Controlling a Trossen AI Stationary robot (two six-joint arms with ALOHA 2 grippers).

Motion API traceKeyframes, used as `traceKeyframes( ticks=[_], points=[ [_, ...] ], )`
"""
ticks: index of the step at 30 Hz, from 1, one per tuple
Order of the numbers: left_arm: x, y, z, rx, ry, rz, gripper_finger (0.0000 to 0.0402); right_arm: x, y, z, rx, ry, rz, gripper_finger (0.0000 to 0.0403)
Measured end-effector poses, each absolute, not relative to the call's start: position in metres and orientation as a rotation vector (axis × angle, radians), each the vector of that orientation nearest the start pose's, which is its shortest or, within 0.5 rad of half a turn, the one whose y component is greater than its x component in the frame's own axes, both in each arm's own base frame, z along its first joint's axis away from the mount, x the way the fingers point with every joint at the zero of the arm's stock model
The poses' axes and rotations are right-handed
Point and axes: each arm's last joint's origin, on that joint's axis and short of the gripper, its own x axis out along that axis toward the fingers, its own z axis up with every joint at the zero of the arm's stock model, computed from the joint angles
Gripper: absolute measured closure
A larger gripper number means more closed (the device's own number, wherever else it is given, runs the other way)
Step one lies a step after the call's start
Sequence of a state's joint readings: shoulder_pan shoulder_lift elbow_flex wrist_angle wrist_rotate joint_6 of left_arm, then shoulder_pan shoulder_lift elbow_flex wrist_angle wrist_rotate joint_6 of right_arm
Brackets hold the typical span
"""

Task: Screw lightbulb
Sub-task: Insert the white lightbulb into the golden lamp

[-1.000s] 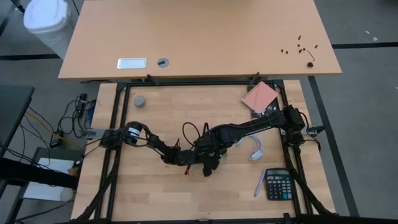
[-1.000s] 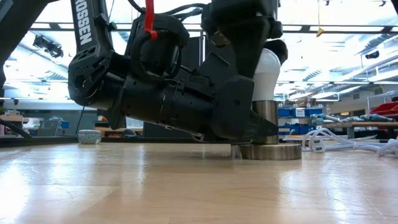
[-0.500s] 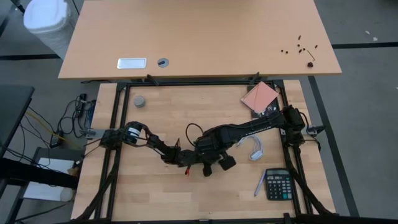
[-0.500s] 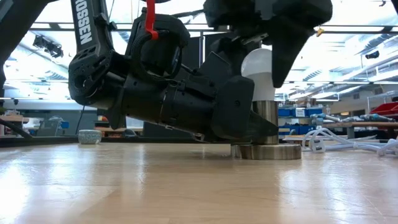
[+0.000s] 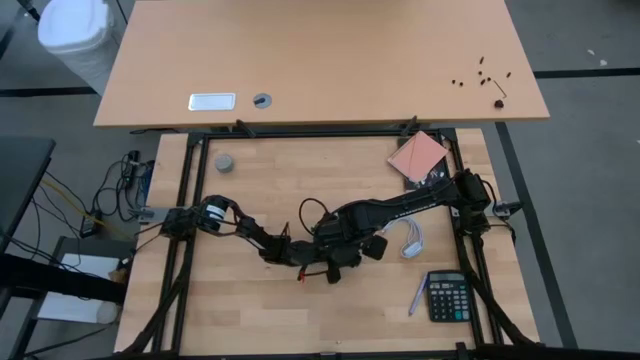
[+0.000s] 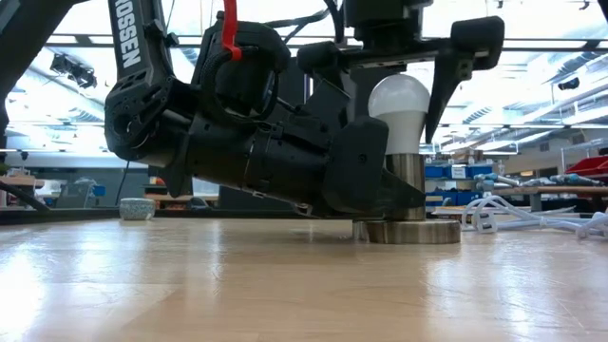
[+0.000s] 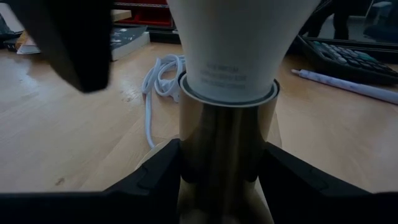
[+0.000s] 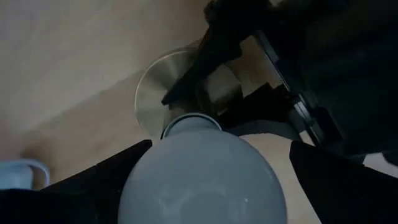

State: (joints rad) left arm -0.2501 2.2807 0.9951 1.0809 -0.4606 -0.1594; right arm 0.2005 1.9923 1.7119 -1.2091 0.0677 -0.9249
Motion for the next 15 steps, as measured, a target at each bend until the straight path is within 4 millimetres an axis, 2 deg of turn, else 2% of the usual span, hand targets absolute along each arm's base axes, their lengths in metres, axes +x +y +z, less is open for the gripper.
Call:
traceKeyframes(
  ticks=[8, 15],
  points=[
    [0.4007, -0.0887, 0.0664, -0.069, 0.177, 0.224, 0.0208, 0.38, 0.075, 0.2379, -1.063, 1.296, 0.899, 0.0016],
    [0.4006, -0.0887, 0.0665, -0.07, 0.175, 0.223, 0.0208, 0.3803, 0.075, 0.2379, -1.041, 1.305, 0.871, 0.0017]
  ],
)
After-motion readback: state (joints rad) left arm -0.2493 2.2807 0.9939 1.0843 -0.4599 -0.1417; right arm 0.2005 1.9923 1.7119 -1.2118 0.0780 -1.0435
